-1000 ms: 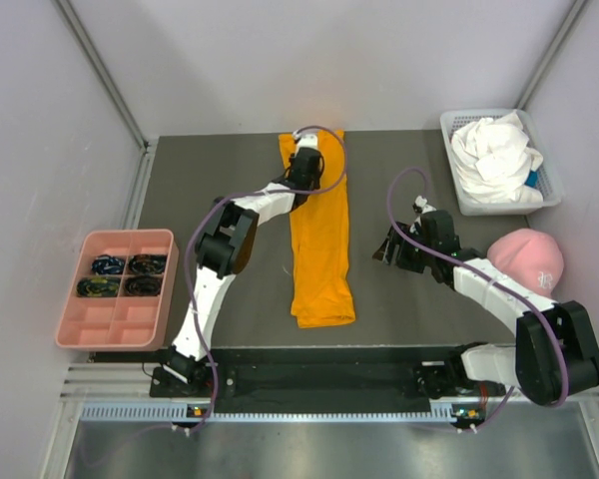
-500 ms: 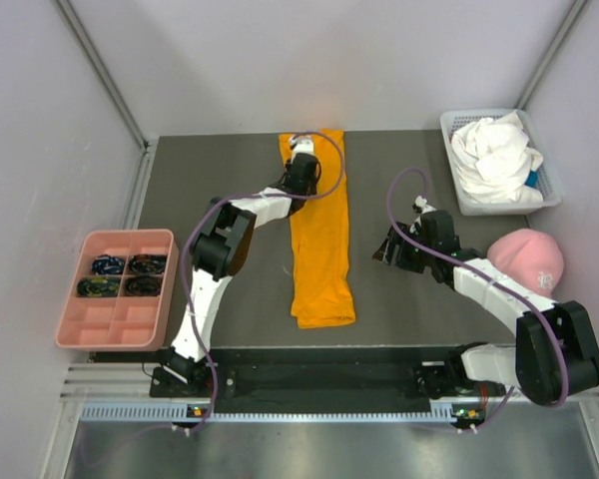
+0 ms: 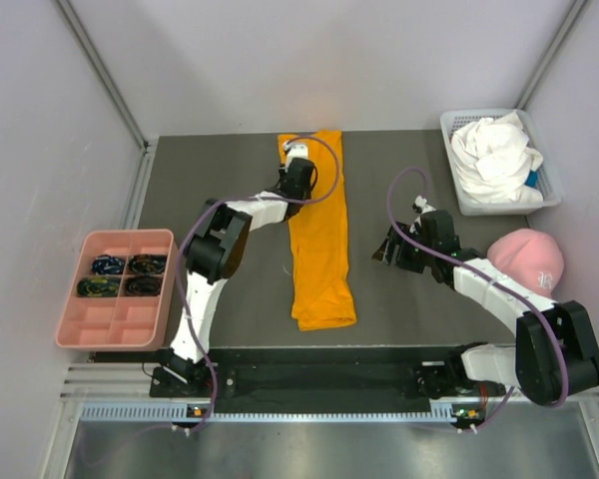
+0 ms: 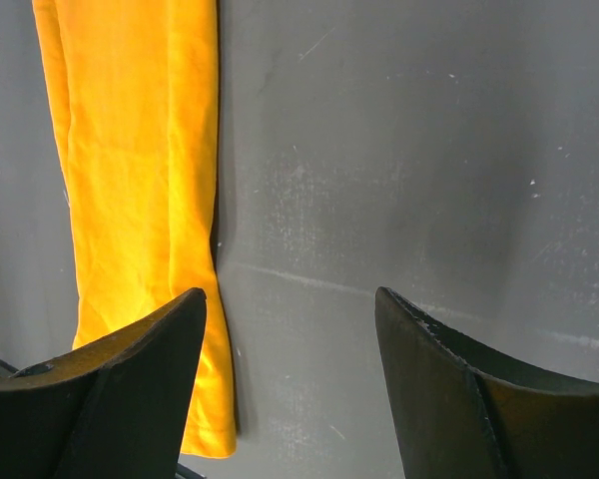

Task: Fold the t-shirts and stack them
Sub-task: Rotate the tshirt 90 degrees

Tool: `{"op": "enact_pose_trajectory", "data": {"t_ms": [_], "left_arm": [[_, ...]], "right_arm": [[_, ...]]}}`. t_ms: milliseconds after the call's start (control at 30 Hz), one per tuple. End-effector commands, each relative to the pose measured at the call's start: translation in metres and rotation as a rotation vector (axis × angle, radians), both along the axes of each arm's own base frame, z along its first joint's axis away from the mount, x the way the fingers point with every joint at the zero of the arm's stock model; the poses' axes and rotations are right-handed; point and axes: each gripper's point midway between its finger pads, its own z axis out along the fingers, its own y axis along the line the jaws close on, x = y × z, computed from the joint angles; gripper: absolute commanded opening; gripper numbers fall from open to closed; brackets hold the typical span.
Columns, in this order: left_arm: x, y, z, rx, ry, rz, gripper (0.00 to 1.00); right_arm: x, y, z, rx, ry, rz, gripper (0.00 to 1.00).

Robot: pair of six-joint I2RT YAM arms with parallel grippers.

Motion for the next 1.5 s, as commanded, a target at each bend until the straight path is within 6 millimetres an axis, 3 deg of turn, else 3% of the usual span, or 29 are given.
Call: {"op": "enact_pose_trajectory", "data": {"t_ms": [0, 133, 267, 633, 667, 767, 967, 1267, 1467], "left_arm": [[-0.004, 0.014, 0.036, -0.024, -0.066, 0.056, 0.43], [-0.012, 0.018, 0.042, -0.045, -0.076, 0.066, 0.45], [-0.021, 0.026, 0.067, -0.062, -0.113, 0.085, 0.45], [-0.061, 0.08, 0.127, -0.046, -0.199, 0.216, 0.47], [-0.065, 0.085, 0.14, -0.06, -0.221, 0.225, 0.48], [-0.075, 0.1, 0.149, -0.063, -0.232, 0.248, 0.48], [-0.087, 0.109, 0.15, -0.055, -0.231, 0.257, 0.5], [-0.091, 0.112, 0.137, -0.059, -0.197, 0.26, 0.55], [-0.106, 0.108, 0.12, -0.132, -0.121, 0.237, 0.61]], "right_arm": [[0.004, 0.006, 0.002, 0.011, -0.029, 0.017, 0.69], [0.004, 0.005, 0.002, 0.011, -0.031, 0.015, 0.69], [0.003, 0.005, 0.001, 0.012, -0.029, 0.015, 0.69], [0.004, 0.007, 0.001, 0.021, -0.03, 0.02, 0.69], [0.004, 0.008, 0.002, 0.023, -0.032, 0.019, 0.69], [0.003, 0.008, 0.001, 0.026, -0.03, 0.023, 0.69], [0.002, 0.009, 0.0, 0.029, -0.026, 0.026, 0.69], [0.001, 0.01, 0.002, 0.035, -0.024, 0.034, 0.69], [-0.017, 0.022, -0.003, 0.055, 0.02, 0.087, 0.69]]}}
